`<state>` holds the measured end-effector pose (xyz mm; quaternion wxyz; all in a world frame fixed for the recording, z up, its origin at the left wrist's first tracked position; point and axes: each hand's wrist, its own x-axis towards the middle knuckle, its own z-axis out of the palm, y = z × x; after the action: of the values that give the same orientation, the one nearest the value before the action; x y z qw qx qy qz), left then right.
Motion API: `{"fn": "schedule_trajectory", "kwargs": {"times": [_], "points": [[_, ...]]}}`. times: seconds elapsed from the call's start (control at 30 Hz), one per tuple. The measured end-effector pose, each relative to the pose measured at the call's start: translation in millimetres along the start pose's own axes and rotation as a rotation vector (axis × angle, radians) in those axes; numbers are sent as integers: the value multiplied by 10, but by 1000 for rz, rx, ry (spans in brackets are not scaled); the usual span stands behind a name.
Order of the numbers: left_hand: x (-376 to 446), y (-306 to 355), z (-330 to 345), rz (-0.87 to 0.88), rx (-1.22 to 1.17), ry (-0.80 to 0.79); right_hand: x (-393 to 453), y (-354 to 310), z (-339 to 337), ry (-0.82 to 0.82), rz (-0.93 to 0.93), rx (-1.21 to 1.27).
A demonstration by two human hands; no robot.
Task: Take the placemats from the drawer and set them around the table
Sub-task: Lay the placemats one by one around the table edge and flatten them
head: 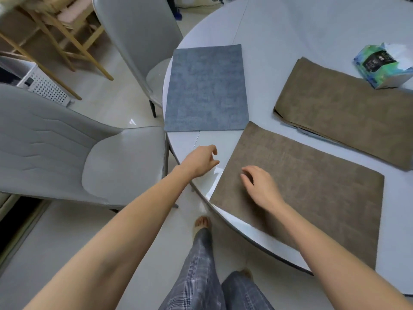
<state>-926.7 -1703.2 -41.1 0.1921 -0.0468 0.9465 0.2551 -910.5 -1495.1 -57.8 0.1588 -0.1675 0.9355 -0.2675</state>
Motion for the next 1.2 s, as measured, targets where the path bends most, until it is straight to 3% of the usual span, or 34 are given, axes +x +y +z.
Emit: {"fn": "schedule_trajectory", "kwargs": {"times": [0.23,0.4,0.53,0.6,0.97,1.07,1.2], "points": [[932,452,-33,-31,-325,53,939,216,-332,137,208,70],[1001,610,150,-28,-339,-19,1424,305,-533,62,270,49],[1136,585,246,-129,-370,16,1710,364,-510,-93,299,-9],[1237,587,250,-196,-394,4,1809,387,-481,-80,309,9],[1469,825,392,-599,-1119,-15,1928,591,-533,-10,502,620],[1425,910,454,-610,-1210,44,1913,657,-573,-55,472,741],[1371,929,442,-616,-1261,109,1827,736,-594,-113,279,677]]}}
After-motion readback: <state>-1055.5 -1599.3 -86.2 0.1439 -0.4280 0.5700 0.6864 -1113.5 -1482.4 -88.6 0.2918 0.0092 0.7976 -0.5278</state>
